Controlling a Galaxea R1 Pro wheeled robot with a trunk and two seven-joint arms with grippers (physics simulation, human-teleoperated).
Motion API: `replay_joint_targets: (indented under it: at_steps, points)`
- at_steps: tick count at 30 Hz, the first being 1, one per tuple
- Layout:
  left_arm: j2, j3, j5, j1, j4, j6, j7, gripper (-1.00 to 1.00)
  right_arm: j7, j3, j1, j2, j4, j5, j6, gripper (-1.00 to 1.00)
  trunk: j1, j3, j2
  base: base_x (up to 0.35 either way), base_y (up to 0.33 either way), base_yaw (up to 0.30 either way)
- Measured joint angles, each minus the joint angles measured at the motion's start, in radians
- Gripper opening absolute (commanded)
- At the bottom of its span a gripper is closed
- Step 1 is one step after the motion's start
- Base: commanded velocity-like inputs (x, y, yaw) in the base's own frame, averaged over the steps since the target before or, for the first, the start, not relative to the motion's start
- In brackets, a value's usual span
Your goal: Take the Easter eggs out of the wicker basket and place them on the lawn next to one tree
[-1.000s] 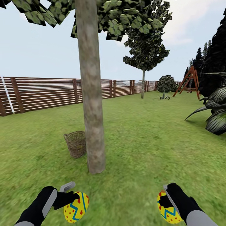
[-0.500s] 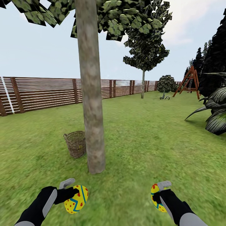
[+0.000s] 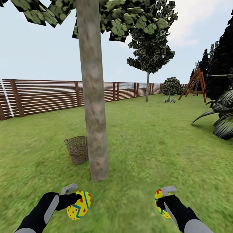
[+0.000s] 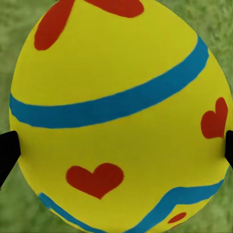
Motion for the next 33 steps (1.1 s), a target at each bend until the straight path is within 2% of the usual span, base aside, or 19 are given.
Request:
replay_joint_targets:
  at_steps: [7,9,13,24,28,33]
  points:
    - [0.0,-0.001,0.0,0.0,0.0,0.0,0.0,-1.0,0.003,0.002,0.0,0.001,0.004,0.002,-0.002,-1.0,0.0,0.0,0.0,0.349,0.0,0.199]
    - [0.0,-0.001,0.0,0.0,0.005,-0.001,0.0,-1.0,0.004,0.002,0.0,0.014,0.006,0.001,-0.002,-1.0,0.0,0.0,0.0,0.349,0.0,0.158]
    - [0.0,-0.002,0.0,0.0,0.012,-0.001,0.0,-1.0,0.002,0.001,0.0,0.021,0.008,0.002,-0.002,-1.0,0.0,0.0,0.0,0.349,0.0,0.124]
    - [0.013,0.001,-0.003,0.0,0.004,-0.002,0.0,-1.0,0.0,0.002,0.0,0.021,0.008,0.002,-0.001,-1.0,0.0,0.0,0.0,0.347,0.0,0.033]
    - [0.012,0.003,-0.003,0.0,0.005,-0.001,0.0,-1.0,-0.001,0.002,0.0,0.022,0.008,0.002,0.0,-1.0,0.0,0.0,0.0,0.266,0.0,0.039]
    - [0.011,0.003,-0.003,0.0,0.004,-0.001,0.0,-1.0,-0.002,0.002,0.0,0.028,0.009,0.004,0.0,-1.0,0.001,0.0,0.0,0.09,0.0,0.26]
